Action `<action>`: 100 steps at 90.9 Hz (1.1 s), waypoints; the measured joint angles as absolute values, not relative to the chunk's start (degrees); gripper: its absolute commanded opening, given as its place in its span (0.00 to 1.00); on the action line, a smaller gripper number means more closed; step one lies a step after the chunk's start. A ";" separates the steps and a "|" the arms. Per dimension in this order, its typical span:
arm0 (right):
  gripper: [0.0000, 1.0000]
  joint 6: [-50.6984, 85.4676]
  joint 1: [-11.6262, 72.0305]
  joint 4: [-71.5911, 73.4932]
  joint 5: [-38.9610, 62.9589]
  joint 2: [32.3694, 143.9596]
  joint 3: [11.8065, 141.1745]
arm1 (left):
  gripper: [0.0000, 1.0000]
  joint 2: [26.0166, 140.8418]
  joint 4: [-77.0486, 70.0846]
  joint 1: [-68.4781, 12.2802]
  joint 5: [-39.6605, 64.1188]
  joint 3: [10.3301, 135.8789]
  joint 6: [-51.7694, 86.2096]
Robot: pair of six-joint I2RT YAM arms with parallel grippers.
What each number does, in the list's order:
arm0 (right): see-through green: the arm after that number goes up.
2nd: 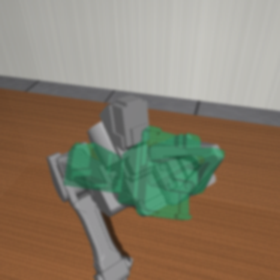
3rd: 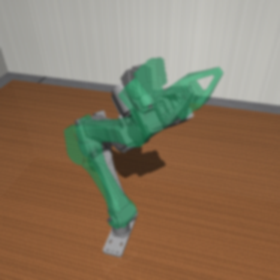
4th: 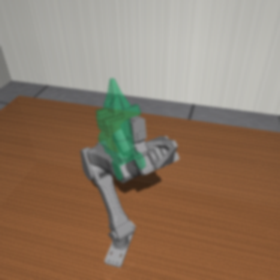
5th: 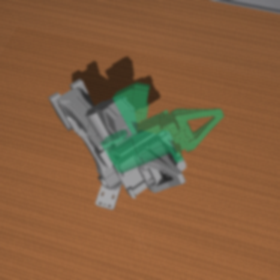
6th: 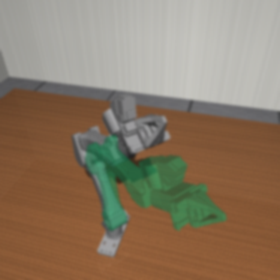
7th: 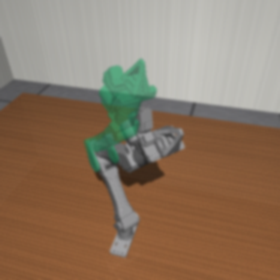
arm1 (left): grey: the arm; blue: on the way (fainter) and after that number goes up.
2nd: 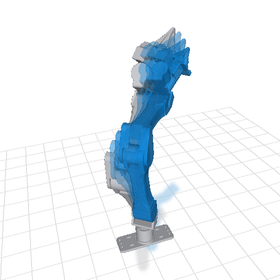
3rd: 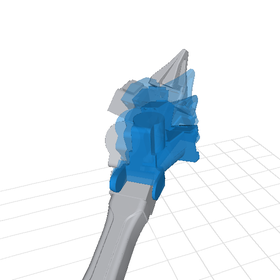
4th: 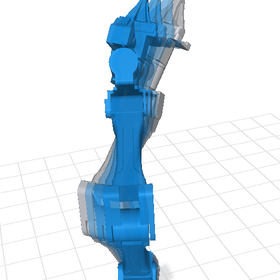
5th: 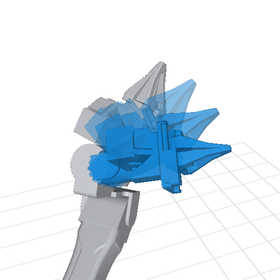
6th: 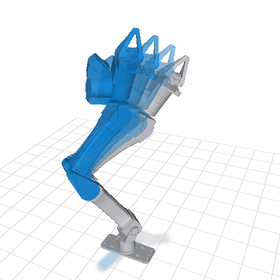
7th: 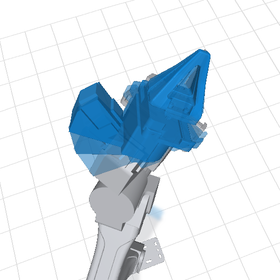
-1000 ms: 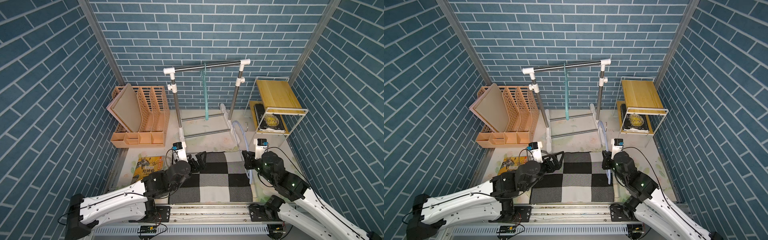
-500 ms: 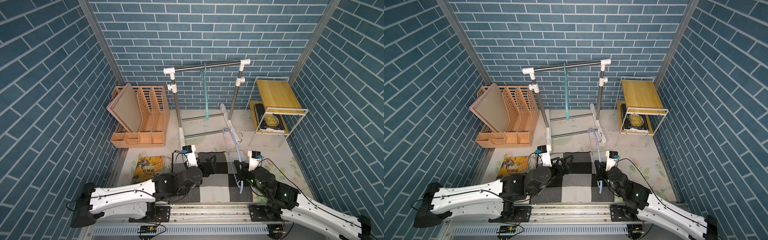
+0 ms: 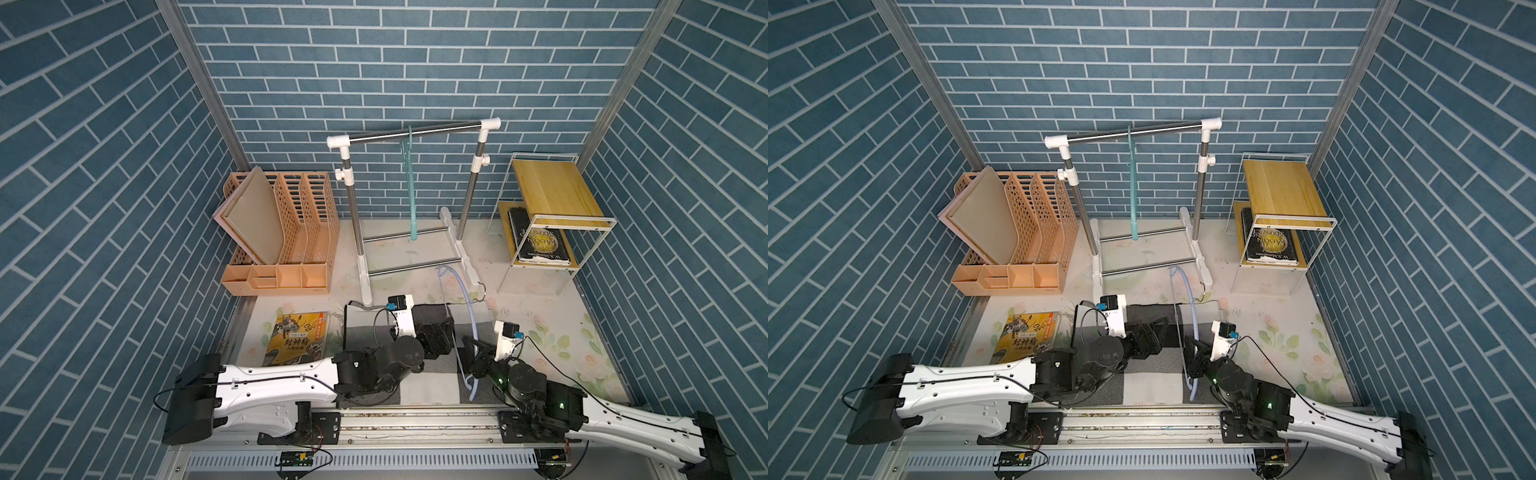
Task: Hang the scarf on the hanger
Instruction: Pick up the hanger from the clothesline.
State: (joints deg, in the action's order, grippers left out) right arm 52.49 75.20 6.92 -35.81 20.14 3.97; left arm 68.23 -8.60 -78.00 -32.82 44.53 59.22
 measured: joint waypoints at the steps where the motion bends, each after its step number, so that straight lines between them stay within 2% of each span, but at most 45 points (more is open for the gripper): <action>1: 0.00 52.73 75.48 6.96 -36.05 19.94 3.53 | 1.00 68.42 -8.69 -78.02 -32.82 44.62 59.22; 16: 0.00 55.31 80.34 7.66 -40.86 21.10 1.02 | 1.00 71.79 -7.95 -79.07 -34.63 48.01 60.34; 33: 0.00 59.44 84.38 8.03 -47.03 28.86 3.09 | 0.99 79.02 -0.25 -80.51 -39.13 59.35 63.22; 57: 0.00 63.37 85.32 8.64 -50.24 37.67 5.93 | 0.93 91.39 12.01 -80.86 -41.78 73.49 64.31; 74: 0.00 64.31 85.41 8.58 -50.61 38.35 6.11 | 0.86 96.88 17.12 -79.68 -40.64 78.67 62.98; 100: 0.00 64.31 85.41 8.54 -50.59 38.89 6.20 | 0.84 102.19 20.56 -77.38 -37.21 85.97 59.51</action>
